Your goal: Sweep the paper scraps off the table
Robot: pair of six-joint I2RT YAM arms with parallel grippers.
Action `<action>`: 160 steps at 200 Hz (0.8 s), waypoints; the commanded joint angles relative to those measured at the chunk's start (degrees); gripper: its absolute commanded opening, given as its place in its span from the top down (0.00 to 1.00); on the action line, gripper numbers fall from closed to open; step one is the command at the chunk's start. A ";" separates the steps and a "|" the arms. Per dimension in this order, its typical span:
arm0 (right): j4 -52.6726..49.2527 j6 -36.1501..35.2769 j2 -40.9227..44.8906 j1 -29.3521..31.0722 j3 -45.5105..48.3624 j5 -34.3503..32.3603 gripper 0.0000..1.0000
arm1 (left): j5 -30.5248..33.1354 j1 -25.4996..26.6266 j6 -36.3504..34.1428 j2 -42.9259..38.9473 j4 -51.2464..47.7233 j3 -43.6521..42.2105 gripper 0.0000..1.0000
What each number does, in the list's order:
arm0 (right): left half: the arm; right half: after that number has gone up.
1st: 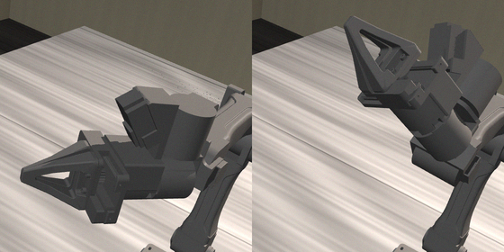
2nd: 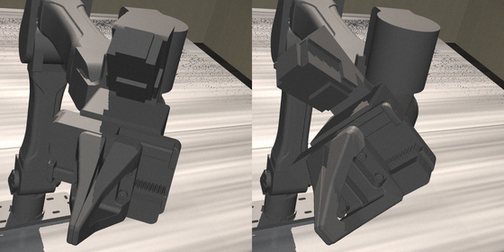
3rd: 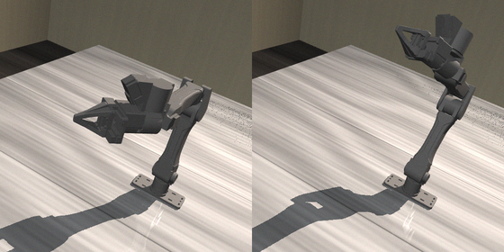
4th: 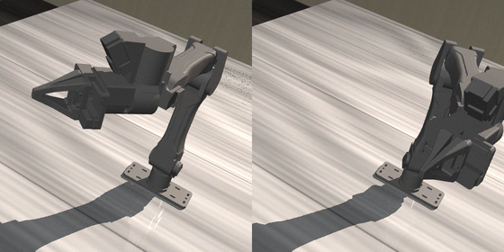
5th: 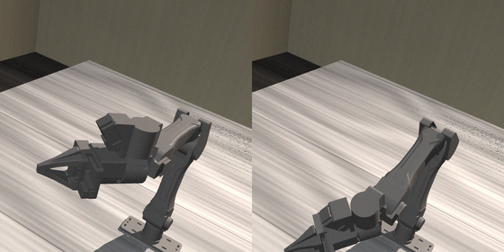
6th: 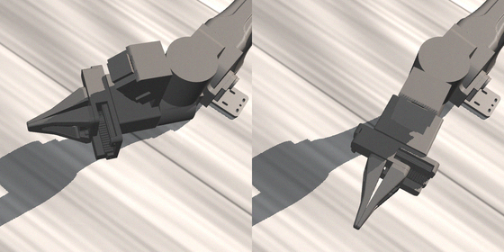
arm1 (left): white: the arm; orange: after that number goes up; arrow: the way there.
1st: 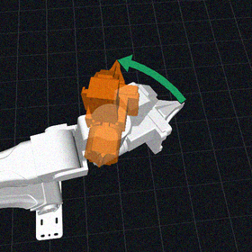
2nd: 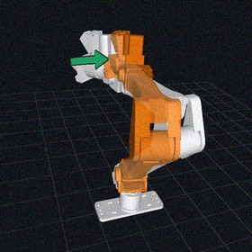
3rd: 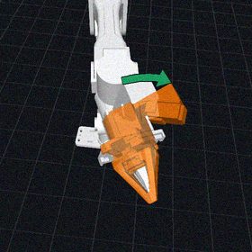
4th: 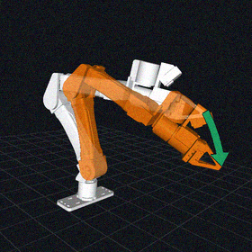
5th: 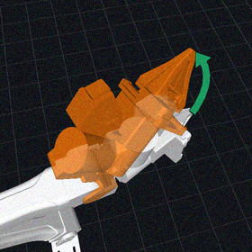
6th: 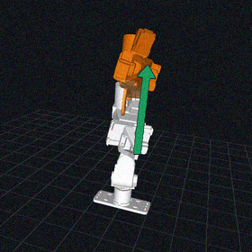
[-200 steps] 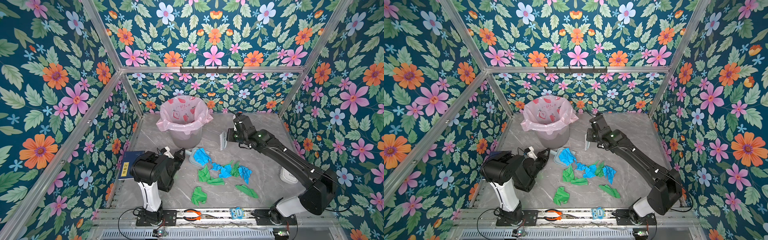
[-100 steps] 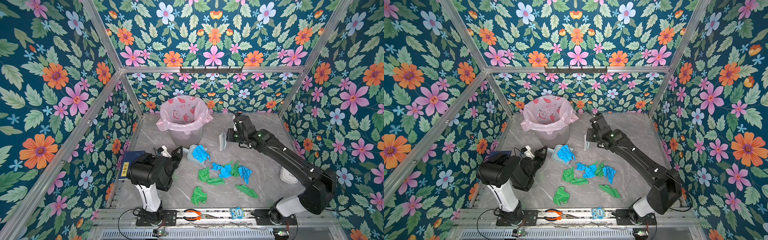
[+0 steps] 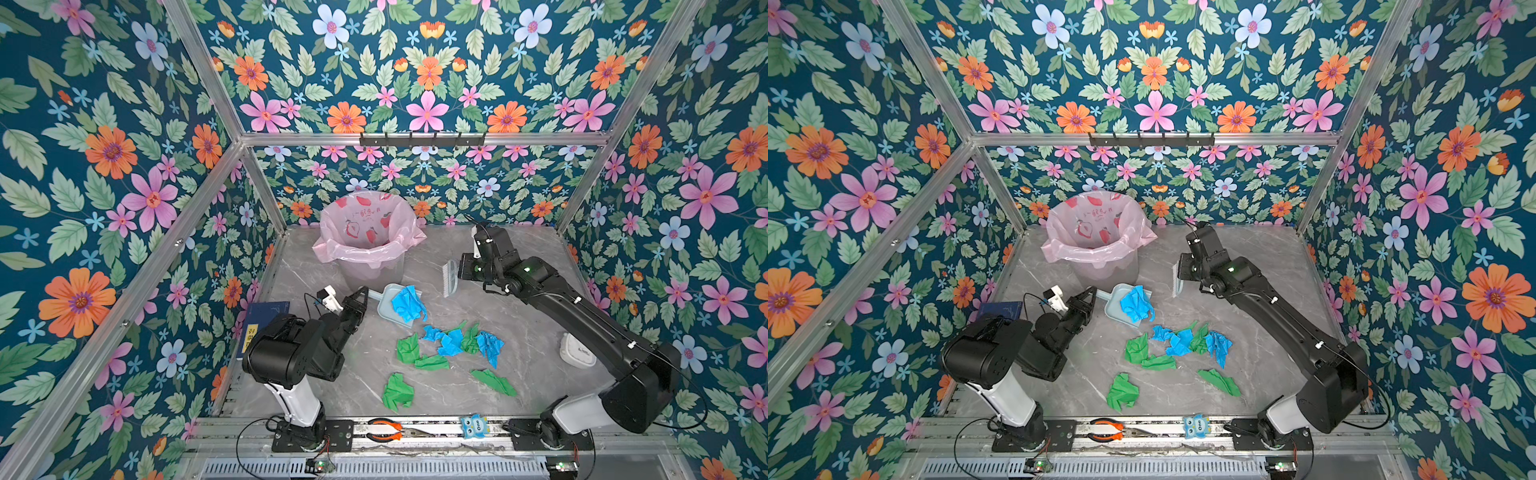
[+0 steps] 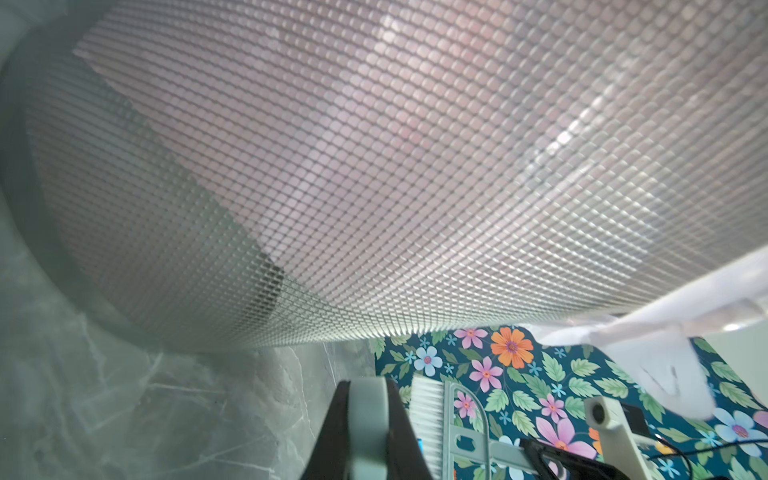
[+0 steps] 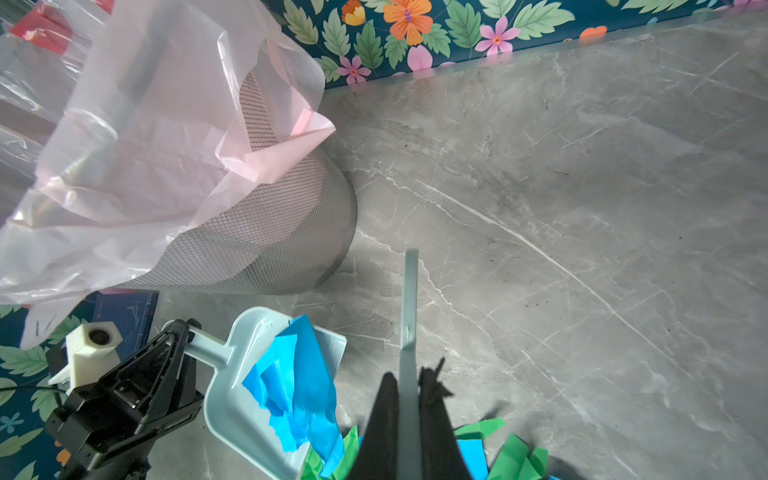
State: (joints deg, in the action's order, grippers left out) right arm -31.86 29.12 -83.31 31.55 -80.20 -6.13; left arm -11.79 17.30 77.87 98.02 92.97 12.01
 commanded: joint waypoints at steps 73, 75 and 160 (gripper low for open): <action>-0.23 -1.18 2.79 -1.88 0.27 0.85 1.00 | -3.59 0.45 6.33 -13.24 -7.89 -1.46 1.00; -0.29 -1.18 2.73 -1.92 0.28 0.94 1.00 | -3.72 0.45 6.16 -13.87 -8.51 -1.40 1.00; -0.42 0.49 4.80 -1.93 2.33 4.81 1.00 | -4.06 0.53 4.18 -27.83 -29.88 5.69 1.00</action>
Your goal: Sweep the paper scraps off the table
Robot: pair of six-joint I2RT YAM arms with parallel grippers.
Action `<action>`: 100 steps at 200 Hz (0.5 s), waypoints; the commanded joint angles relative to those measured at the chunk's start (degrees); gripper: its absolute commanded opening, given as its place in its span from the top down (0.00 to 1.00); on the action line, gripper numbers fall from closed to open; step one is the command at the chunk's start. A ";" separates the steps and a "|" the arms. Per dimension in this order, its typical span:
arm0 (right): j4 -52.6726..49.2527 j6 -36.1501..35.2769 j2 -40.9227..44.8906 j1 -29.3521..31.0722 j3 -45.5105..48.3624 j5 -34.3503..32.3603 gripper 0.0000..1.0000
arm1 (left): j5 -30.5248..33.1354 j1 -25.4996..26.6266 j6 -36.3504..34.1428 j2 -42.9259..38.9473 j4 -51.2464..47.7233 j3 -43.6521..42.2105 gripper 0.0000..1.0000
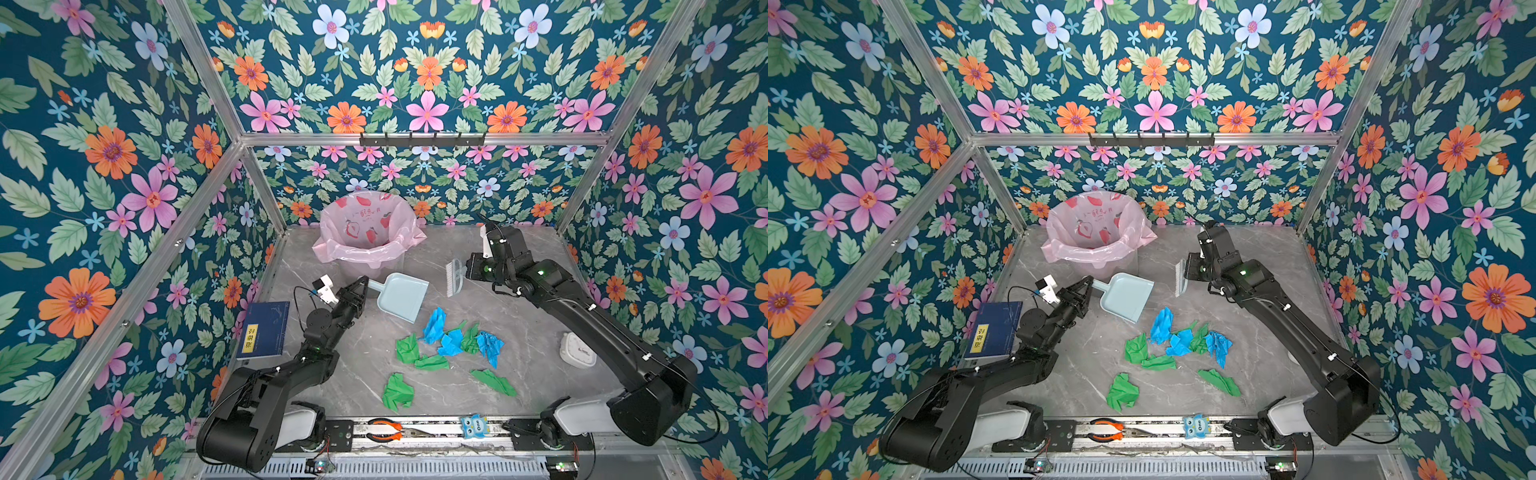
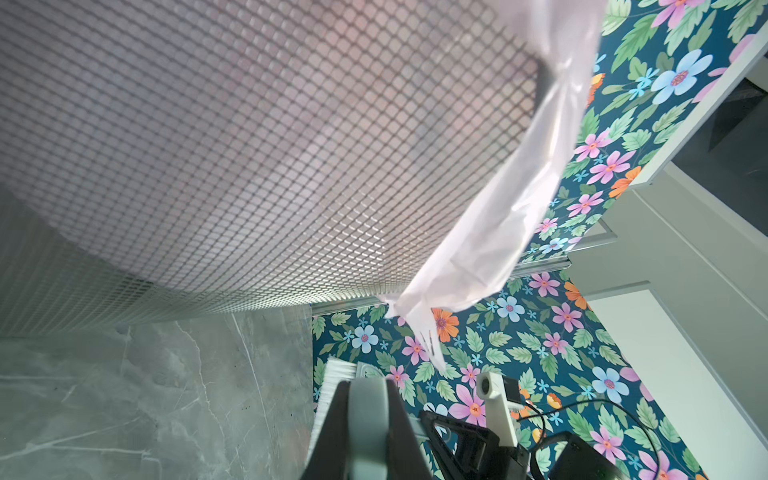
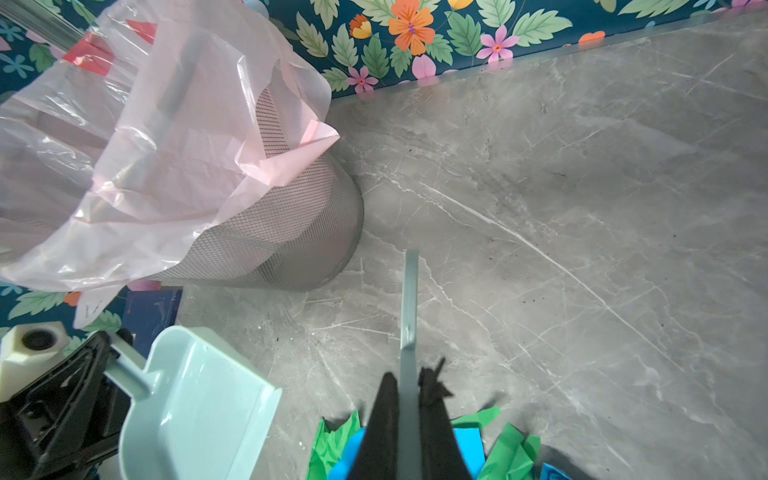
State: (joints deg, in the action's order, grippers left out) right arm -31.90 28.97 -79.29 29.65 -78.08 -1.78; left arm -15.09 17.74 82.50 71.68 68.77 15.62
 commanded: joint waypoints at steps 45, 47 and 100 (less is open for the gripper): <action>-1.21 0.06 1.80 -0.01 1.68 0.03 1.00 | 0.73 0.24 -5.33 -7.97 -20.99 5.82 1.00; -1.29 0.04 1.84 0.02 1.70 0.02 1.00 | 0.69 0.31 -5.97 -8.29 -21.69 6.00 1.00; -2.45 -2.07 1.60 -0.94 4.00 -1.49 1.00 | 6.52 1.31 -18.12 -13.94 -36.57 5.35 1.00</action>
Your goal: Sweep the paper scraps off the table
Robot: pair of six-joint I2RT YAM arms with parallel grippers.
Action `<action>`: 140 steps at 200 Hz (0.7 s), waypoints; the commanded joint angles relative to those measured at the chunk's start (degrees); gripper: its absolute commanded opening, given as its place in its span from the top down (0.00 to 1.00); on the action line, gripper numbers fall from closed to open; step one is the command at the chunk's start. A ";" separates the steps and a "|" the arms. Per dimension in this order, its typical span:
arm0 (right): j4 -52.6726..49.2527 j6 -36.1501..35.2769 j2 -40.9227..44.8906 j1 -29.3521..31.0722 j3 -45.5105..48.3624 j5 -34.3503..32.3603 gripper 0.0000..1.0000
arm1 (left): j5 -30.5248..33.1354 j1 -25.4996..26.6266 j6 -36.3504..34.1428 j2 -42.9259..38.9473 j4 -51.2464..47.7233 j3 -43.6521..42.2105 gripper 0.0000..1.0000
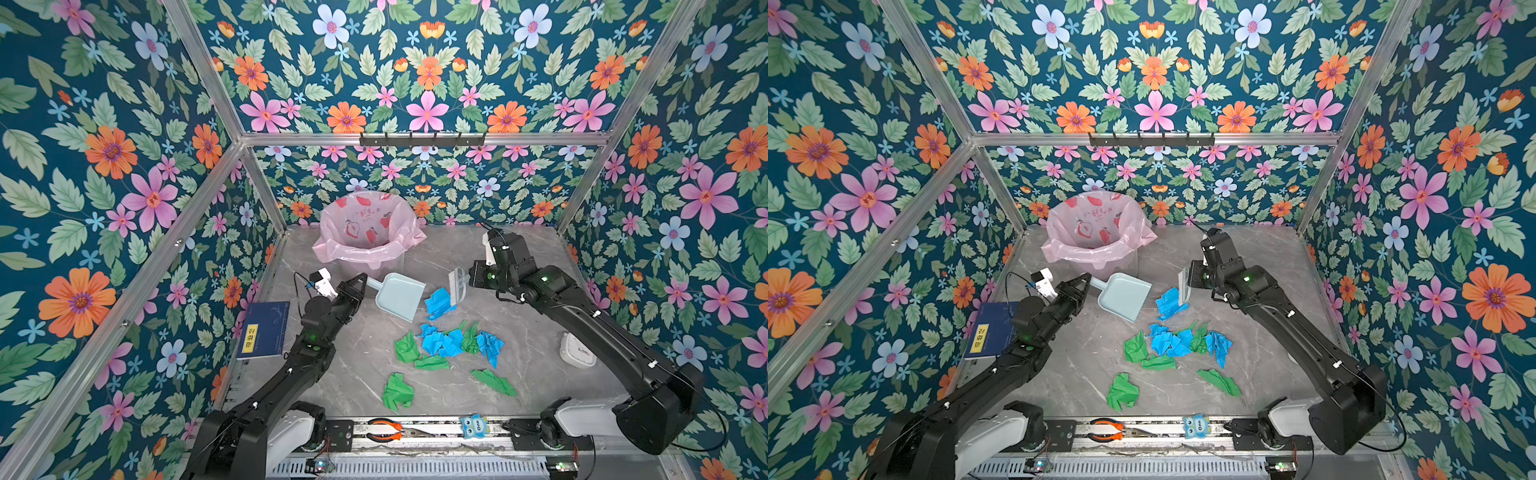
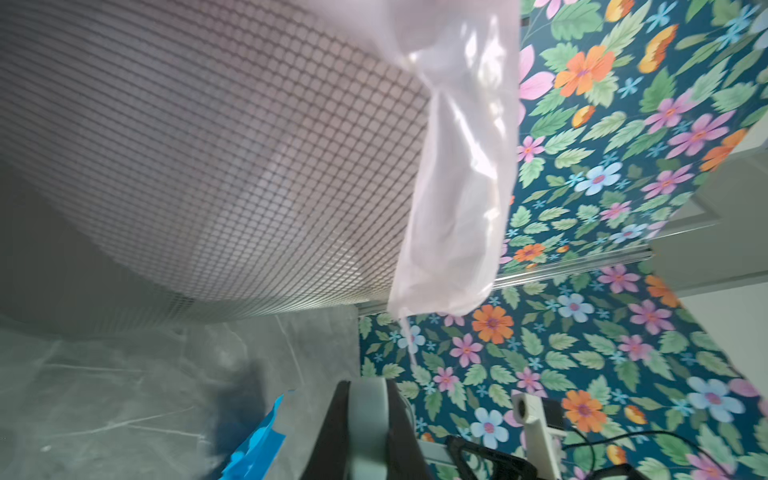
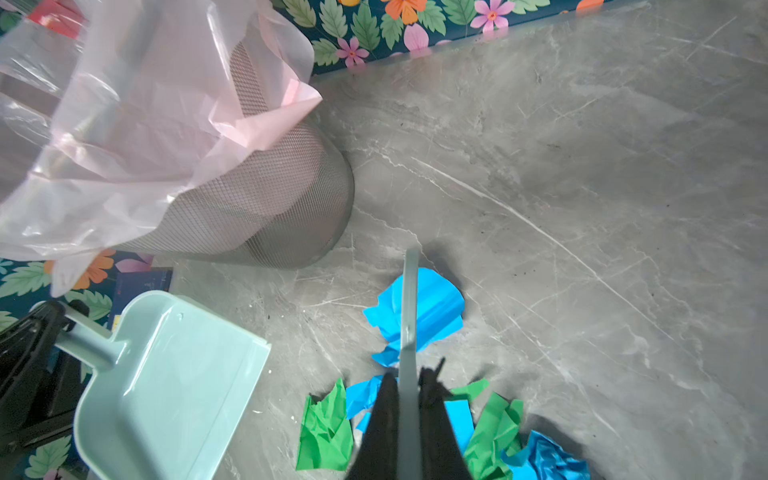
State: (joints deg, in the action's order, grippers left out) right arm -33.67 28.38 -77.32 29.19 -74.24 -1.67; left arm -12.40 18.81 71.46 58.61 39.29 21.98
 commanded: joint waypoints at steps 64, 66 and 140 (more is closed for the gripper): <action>-0.16 -5.73 -7.32 -2.65 -2.39 -2.65 1.00 | 12.52 2.21 -7.13 10.00 13.70 -12.71 1.00; -0.10 -5.84 -7.43 -2.65 -2.38 -2.75 1.00 | 12.81 2.28 -7.06 10.42 14.23 -12.98 1.00; 2.79 -10.54 -14.50 -4.02 -5.16 -1.86 1.00 | 18.58 3.54 -6.62 40.08 56.92 -17.25 1.00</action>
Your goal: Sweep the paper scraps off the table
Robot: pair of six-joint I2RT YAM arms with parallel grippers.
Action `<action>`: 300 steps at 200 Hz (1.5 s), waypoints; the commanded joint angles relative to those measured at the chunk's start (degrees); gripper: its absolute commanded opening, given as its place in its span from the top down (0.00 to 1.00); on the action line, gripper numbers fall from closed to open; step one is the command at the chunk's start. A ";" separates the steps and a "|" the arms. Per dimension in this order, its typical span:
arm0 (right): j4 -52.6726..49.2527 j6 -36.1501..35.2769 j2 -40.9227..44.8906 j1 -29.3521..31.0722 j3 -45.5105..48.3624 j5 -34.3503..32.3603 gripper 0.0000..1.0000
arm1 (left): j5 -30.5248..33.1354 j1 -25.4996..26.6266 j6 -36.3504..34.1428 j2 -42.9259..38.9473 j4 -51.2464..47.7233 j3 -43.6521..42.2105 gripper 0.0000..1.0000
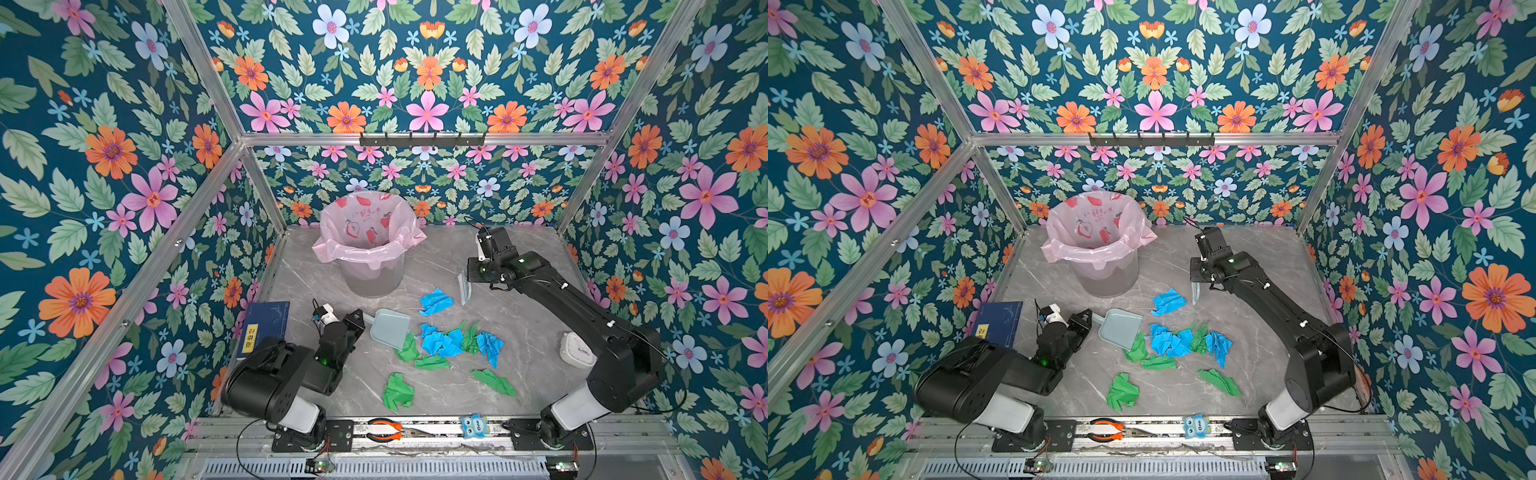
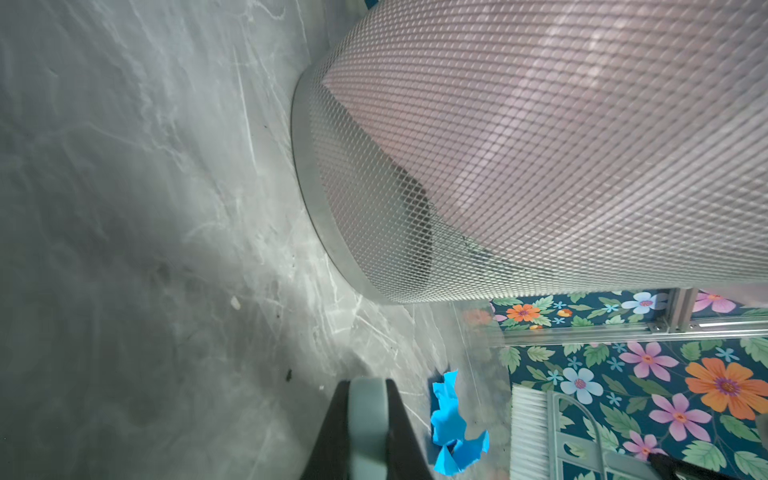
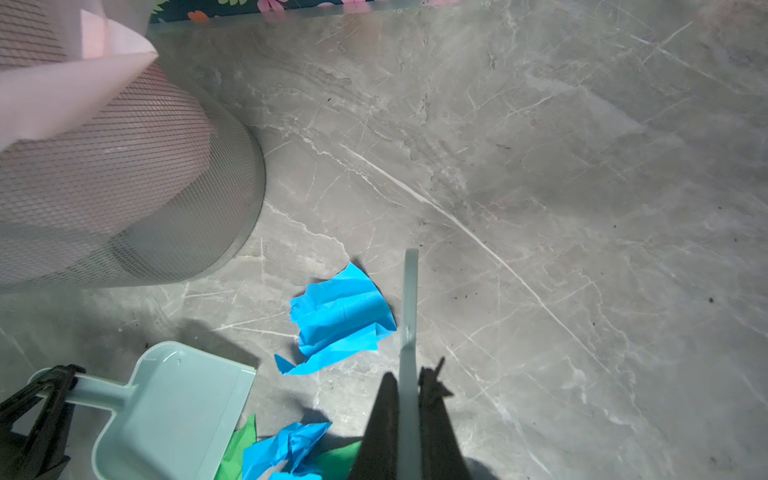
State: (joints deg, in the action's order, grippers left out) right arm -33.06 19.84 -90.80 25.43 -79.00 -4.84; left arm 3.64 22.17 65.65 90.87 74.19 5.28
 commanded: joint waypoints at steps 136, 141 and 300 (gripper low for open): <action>3.24 -2.25 -3.61 -1.29 0.26 4.52 1.00 | 1.06 1.24 -4.15 16.44 21.43 9.19 1.00; 3.27 -2.26 -3.68 -1.34 0.26 4.70 1.00 | 1.17 1.40 -3.95 16.86 21.50 9.43 1.00; 6.74 2.87 -11.05 3.89 -3.38 10.17 1.00 | -1.37 2.00 -0.30 24.97 21.78 15.64 1.00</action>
State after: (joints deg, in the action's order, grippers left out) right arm -26.39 20.97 -101.16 28.16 -80.86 5.30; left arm 2.79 24.16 65.60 115.85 93.25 20.82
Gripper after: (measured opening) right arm 0.070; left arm 0.129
